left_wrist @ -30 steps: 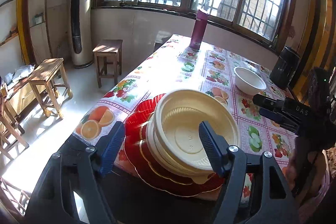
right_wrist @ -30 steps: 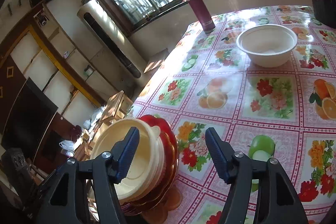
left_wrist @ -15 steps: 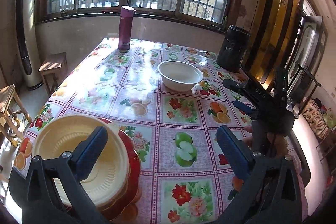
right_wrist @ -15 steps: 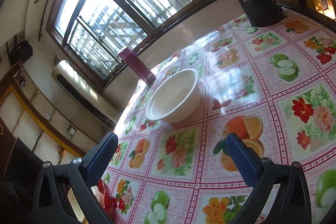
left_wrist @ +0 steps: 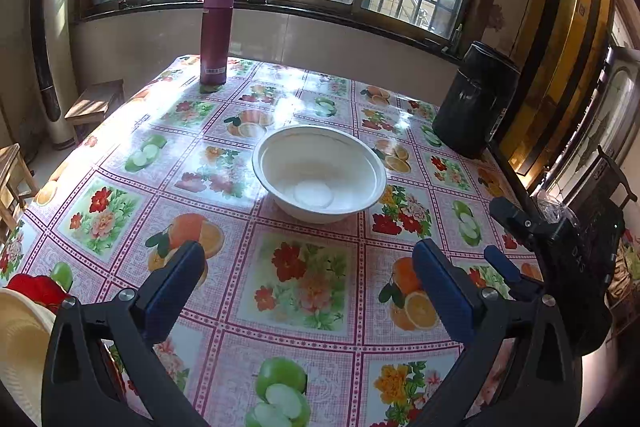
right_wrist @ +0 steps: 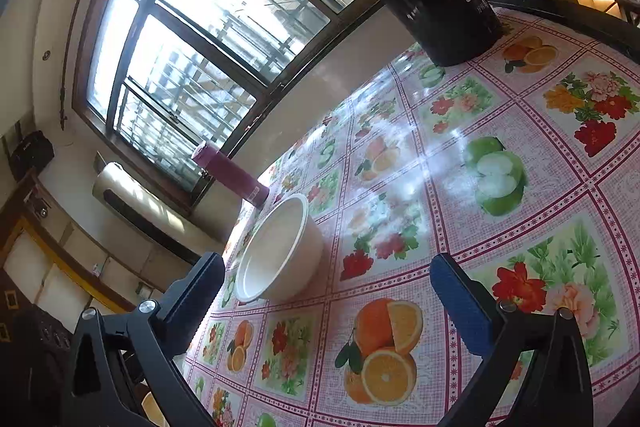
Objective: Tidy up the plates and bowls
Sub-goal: 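Move the left tool to the last white bowl on the table, then position the open left tool at the white bowl rim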
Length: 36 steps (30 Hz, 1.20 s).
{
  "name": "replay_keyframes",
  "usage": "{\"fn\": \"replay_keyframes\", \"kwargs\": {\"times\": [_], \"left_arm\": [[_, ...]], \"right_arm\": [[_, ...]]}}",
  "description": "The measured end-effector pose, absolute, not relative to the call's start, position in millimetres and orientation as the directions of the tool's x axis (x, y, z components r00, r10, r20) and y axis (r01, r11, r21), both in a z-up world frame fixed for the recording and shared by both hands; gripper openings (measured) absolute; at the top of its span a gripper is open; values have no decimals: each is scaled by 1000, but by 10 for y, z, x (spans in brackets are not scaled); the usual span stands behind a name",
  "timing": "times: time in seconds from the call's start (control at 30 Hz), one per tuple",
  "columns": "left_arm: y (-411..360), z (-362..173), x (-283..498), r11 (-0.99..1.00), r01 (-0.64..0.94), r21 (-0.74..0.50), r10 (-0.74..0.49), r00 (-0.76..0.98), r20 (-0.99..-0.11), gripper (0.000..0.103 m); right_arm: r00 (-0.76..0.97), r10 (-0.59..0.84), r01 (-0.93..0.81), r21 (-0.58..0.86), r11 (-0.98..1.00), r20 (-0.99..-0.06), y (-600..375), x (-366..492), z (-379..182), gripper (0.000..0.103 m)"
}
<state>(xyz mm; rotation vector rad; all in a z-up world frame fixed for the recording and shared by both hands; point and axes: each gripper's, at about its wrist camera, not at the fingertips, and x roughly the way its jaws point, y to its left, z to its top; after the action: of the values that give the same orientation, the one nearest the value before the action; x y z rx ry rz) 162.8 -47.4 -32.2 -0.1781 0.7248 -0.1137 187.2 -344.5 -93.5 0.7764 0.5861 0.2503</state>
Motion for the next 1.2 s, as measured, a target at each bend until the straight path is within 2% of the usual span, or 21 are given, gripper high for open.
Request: {"fn": "replay_keyframes", "kwargs": {"times": [0.3,0.57,0.9,1.2], "left_arm": [[-616,-453,2065,974,-41,-223,-116,756,-645,103],[-427,-704,2149,973,-118,-198,-33,778,-627,103],[-217,-829,2192,961,-139,-240,-54,756,-653,103],[-248,-866,2182,965,-136,-223,-48,748,-662,103]], "right_arm": [[848,362,26,713,701,-387,-3665,2044,-1039,103],[827,351,30,659,752,-438,-3497,2175,-1079,103],[811,345,45,637,769,-473,-3387,2229,-1140,103],[802,340,62,634,771,-492,-3391,2230,-1185,103]]}}
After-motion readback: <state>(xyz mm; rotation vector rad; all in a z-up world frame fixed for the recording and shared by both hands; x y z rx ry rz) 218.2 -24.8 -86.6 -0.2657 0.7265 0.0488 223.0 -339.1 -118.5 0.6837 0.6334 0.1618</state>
